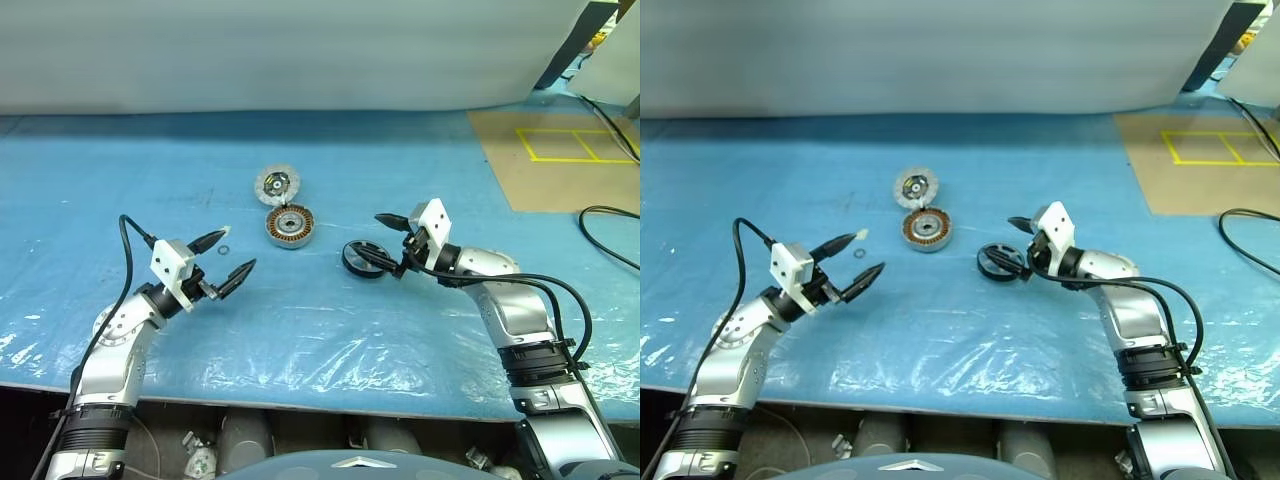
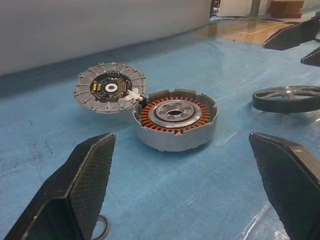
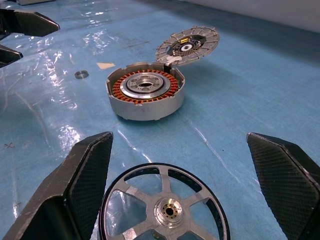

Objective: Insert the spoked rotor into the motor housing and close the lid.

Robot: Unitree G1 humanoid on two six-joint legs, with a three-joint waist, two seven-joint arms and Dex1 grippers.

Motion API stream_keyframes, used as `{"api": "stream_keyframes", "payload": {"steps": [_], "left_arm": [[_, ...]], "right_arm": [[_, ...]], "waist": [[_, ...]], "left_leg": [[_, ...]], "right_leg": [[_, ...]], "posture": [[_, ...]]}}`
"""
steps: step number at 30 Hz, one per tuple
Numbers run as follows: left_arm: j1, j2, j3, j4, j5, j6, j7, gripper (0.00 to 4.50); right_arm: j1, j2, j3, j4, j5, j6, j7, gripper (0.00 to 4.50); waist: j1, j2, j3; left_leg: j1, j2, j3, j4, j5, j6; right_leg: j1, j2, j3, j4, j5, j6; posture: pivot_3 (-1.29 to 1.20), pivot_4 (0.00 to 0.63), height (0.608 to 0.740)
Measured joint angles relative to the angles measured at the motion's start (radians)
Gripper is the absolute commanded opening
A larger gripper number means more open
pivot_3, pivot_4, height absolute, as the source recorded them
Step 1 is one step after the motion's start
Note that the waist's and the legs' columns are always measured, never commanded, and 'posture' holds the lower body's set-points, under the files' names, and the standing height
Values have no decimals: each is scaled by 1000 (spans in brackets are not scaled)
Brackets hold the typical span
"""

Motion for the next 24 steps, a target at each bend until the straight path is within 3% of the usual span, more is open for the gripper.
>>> {"api": "stream_keyframes", "payload": {"steps": [24], "left_arm": [[1,0,1,1,1,4,5,4500]], "right_arm": [[-49,19,10,18,0,8,4,4483]], "waist": [[-5,0,0]], "left_leg": [[0,0,0,0,0,0]], "right_leg": [[0,0,0,0,0,0]], "posture": [[0,150,740]]}}
